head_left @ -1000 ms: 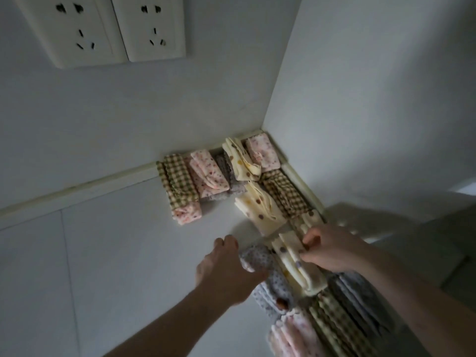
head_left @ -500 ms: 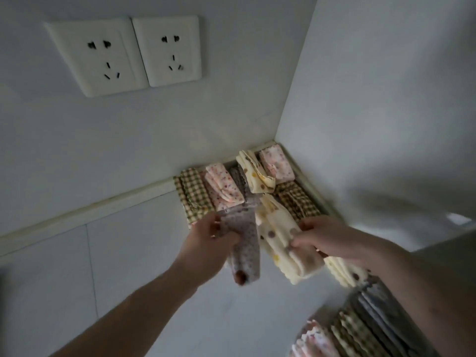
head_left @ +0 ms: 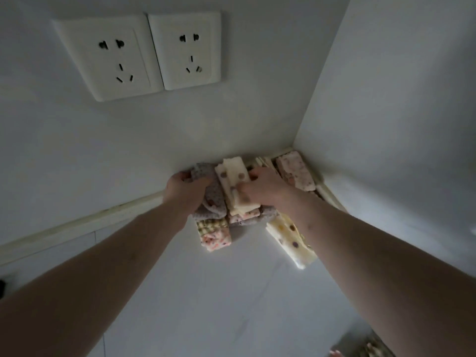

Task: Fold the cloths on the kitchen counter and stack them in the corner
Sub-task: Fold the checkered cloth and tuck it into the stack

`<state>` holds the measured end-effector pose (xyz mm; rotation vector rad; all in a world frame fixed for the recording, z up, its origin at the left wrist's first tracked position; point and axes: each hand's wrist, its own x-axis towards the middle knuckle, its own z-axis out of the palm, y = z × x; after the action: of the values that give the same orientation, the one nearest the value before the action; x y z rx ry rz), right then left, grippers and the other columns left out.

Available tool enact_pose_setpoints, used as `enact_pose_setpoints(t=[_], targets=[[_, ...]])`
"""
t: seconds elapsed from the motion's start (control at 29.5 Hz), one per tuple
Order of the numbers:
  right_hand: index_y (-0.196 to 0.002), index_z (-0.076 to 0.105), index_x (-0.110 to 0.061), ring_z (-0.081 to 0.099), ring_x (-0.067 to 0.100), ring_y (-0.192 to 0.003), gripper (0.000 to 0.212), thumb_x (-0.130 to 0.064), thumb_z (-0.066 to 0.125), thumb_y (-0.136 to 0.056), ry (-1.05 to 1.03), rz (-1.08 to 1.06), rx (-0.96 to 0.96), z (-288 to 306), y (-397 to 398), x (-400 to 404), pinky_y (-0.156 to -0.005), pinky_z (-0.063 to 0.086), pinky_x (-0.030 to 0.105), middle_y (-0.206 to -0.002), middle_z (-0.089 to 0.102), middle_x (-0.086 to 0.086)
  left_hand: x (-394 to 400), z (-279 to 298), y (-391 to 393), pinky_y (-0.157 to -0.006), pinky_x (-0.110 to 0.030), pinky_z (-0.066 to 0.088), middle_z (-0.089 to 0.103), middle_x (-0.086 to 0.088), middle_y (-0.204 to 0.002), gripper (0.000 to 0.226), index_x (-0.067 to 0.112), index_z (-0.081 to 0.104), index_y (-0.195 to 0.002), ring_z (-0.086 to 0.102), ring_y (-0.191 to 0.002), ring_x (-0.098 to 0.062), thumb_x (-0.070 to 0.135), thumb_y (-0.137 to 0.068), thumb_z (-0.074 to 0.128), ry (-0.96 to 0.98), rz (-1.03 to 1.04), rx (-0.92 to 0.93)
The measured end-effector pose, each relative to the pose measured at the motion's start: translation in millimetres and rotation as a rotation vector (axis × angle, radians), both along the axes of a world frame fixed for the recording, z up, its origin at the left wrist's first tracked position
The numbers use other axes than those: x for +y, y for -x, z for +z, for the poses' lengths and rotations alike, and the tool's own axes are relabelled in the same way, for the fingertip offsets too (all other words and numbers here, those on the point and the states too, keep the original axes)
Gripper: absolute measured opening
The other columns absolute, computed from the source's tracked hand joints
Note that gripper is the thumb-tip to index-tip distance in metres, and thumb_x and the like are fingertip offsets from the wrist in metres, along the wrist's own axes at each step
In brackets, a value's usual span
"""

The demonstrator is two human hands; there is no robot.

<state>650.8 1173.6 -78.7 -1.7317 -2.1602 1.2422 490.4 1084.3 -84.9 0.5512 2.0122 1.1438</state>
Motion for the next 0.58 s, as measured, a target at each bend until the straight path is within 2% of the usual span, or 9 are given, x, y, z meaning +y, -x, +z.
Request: enact_pose_setpoints(t=[0.03,0.1,0.17,0.27,0.34,0.41,0.48,0.54,0.58], targets=[[-0.125,0.066,-0.014,0.065,0.029,-0.112,0.044,-0.039,0.068,-0.090,-0.035,0.030,-0.052,-5.0,1.6,-2.3,-0.092,0.053,0.033,-0.122,0.069,0.005,-4.7,-3.7,-4.7,-0.080,-0.031,0.056,0.070,-0.005,-0.117,0.056,0.018,0.067,-0.127,0.067,-0.104,-0.026,0.044,-0.078,0.076,0.013,0.040,0.059],[-0.128,0.063,-0.017,0.064,0.028,-0.116,0.051,-0.043,0.071,-0.085,-0.113,0.019,-0.050,-13.1,1.1,-5.6,-0.095,0.053,0.035,-0.125,0.069,0.005,-19.0,-11.0,-11.1,-0.098,-0.044,0.054,0.064,-0.004,-0.126,0.077,0.020,0.060,-0.132,0.062,-0.117,-0.028,0.062,-0.068,0.069,0.051,0.089,0.113],[-0.132,0.059,-0.019,0.064,0.025,-0.116,0.056,-0.041,0.076,-0.083,-0.197,-0.022,0.039,-12.8,-2.1,-10.4,-0.095,0.051,0.033,-0.126,0.070,0.003,-31.2,-21.7,-12.9,-0.100,-0.050,0.054,0.066,-0.003,-0.124,0.081,0.022,0.060,-0.131,0.065,-0.114,-0.027,0.069,-0.066,0.064,0.061,0.048,0.029],[-0.138,0.055,-0.018,0.064,0.020,-0.115,0.060,-0.036,0.079,-0.085,-0.263,-0.026,0.135,-5.2,-9.6,-19.0,-0.097,0.049,0.030,-0.127,0.068,0.000,-36.8,-27.0,-19.6,-0.096,-0.050,0.057,0.070,-0.002,-0.121,0.075,0.021,0.057,-0.134,0.070,-0.104,-0.025,0.061,-0.072,0.061,0.037,-0.002,-0.176],[-0.136,0.058,-0.019,0.066,0.018,-0.111,0.055,-0.035,0.077,-0.087,-0.284,-0.009,0.166,0.3,-15.7,-26.1,-0.099,0.051,0.034,-0.124,0.070,-0.003,-35.7,-21.5,-25.8,-0.101,-0.050,0.055,0.069,-0.002,-0.126,0.070,0.019,0.053,-0.139,0.069,-0.109,-0.026,0.053,-0.079,0.056,-0.004,0.002,-0.249],[-0.133,0.061,-0.021,0.067,0.015,-0.105,0.049,-0.036,0.075,-0.089,-0.332,-0.019,0.189,3.5,-24.5,-34.2,-0.096,0.054,0.038,-0.120,0.070,-0.005,-34.2,-19.2,-29.2,-0.104,-0.051,0.053,0.067,-0.003,-0.131,0.072,0.019,0.052,-0.142,0.067,-0.113,-0.027,0.053,-0.079,0.055,-0.010,0.005,-0.260],[-0.133,0.062,-0.021,0.066,0.011,-0.105,0.044,-0.035,0.071,-0.092,-0.371,-0.062,0.228,5.5,-41.1,-43.0,-0.094,0.055,0.034,-0.123,0.068,-0.007,-39.0,-9.8,-36.1,-0.110,-0.051,0.046,0.059,-0.006,-0.142,0.079,0.021,0.046,-0.147,0.059,-0.124,-0.030,0.060,-0.079,0.055,0.041,0.017,-0.158],[-0.132,0.063,-0.023,0.065,0.005,-0.107,0.037,-0.029,0.067,-0.096,-0.372,-0.138,0.309,8.0,-67.5,-53.8,-0.092,0.053,0.023,-0.125,0.067,-0.012,-50.8,1.8,-45.1,-0.117,-0.045,0.034,0.047,-0.008,-0.150,0.072,0.020,0.042,-0.150,0.044,-0.137,-0.032,0.054,-0.088,0.057,0.047,0.026,0.120],[-0.130,0.063,-0.023,0.064,0.001,-0.106,0.034,-0.025,0.066,-0.097,-0.375,-0.184,0.324,9.0,-84.8,-58.4,-0.089,0.051,0.017,-0.122,0.067,-0.014,-59.0,9.4,-51.6,-0.114,-0.041,0.031,0.047,-0.008,-0.147,0.065,0.019,0.044,-0.146,0.040,-0.137,-0.028,0.048,-0.090,0.057,-0.036,0.016,0.282]])
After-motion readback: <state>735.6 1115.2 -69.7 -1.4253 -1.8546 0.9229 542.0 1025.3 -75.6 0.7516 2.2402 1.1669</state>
